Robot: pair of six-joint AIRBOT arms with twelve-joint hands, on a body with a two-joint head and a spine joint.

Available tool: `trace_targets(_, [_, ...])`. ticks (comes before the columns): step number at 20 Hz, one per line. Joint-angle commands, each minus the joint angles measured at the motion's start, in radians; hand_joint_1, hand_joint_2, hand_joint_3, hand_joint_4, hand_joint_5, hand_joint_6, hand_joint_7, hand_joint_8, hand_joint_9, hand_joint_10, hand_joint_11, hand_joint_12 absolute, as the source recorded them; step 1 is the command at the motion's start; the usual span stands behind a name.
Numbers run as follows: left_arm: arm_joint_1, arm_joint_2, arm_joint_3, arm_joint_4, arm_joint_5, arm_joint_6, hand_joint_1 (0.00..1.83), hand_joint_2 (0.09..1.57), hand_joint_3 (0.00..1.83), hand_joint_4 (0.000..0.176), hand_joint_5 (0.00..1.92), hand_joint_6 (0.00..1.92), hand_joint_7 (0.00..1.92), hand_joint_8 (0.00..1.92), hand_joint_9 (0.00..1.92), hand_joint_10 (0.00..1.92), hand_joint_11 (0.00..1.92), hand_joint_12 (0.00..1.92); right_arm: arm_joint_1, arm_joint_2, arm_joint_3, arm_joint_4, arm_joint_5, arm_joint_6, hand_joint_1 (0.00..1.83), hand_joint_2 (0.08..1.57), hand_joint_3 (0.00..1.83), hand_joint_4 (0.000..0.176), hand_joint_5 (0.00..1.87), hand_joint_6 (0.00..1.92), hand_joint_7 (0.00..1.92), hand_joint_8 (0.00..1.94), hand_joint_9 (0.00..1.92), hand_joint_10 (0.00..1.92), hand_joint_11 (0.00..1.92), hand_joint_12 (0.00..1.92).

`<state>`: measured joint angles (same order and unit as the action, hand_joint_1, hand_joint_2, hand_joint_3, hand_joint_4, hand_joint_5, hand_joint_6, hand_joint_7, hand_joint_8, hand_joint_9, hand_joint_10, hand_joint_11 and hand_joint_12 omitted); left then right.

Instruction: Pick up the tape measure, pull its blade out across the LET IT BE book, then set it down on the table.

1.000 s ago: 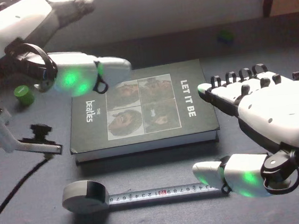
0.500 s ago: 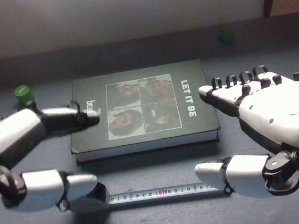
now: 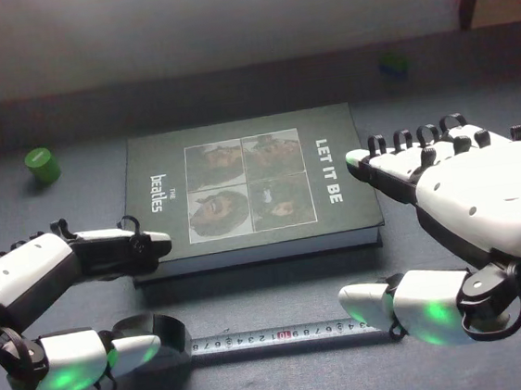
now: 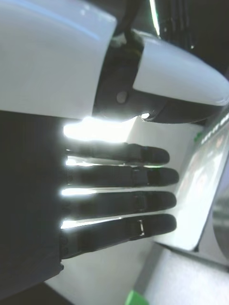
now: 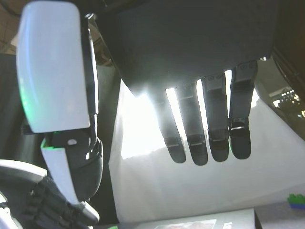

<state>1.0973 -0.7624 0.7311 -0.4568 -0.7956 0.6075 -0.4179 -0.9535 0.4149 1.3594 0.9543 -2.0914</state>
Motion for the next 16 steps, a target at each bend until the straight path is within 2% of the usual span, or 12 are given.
trace_targets(1, [-0.001, -0.008, 0.007, 0.021, -0.113, -0.013, 1.1, 1.08, 0.0, 0.0, 0.49, 0.0, 0.6, 0.0, 0.52, 0.0, 0.33, 0.46, 0.006, 0.003, -0.005, -0.082, 0.042, 0.007, 0.39, 1.07, 0.0, 0.0, 0.14, 0.0, 0.19, 0.0, 0.2, 0.01, 0.0, 0.69])
trace_targets(9, [0.047, -0.034, 0.016, 0.033, -0.133, -0.015, 1.1, 1.09, 0.0, 0.0, 0.53, 0.0, 0.6, 0.0, 0.55, 0.0, 0.38, 0.39, 0.005, 0.003, -0.005, -0.084, 0.041, 0.007, 0.4, 1.06, 0.0, 0.0, 0.17, 0.0, 0.22, 0.0, 0.22, 0.0, 0.0, 0.77])
trace_targets(12, [0.056, -0.045, 0.025, 0.033, -0.141, -0.015, 1.11, 1.1, 0.0, 0.0, 0.52, 0.0, 0.61, 0.0, 0.56, 0.0, 0.38, 0.39, 0.004, 0.003, -0.005, -0.085, 0.04, 0.007, 0.4, 1.05, 0.0, 0.0, 0.16, 0.01, 0.21, 0.0, 0.2, 0.0, 0.0, 0.68])
trace_targets(16, [0.058, -0.063, 0.042, 0.033, -0.142, -0.014, 1.1, 1.1, 0.0, 0.0, 0.54, 0.0, 0.61, 0.0, 0.55, 0.0, 0.39, 0.38, 0.004, 0.003, -0.005, -0.087, 0.038, 0.007, 0.42, 1.04, 0.0, 0.0, 0.18, 0.0, 0.23, 0.0, 0.23, 0.01, 0.0, 0.75])
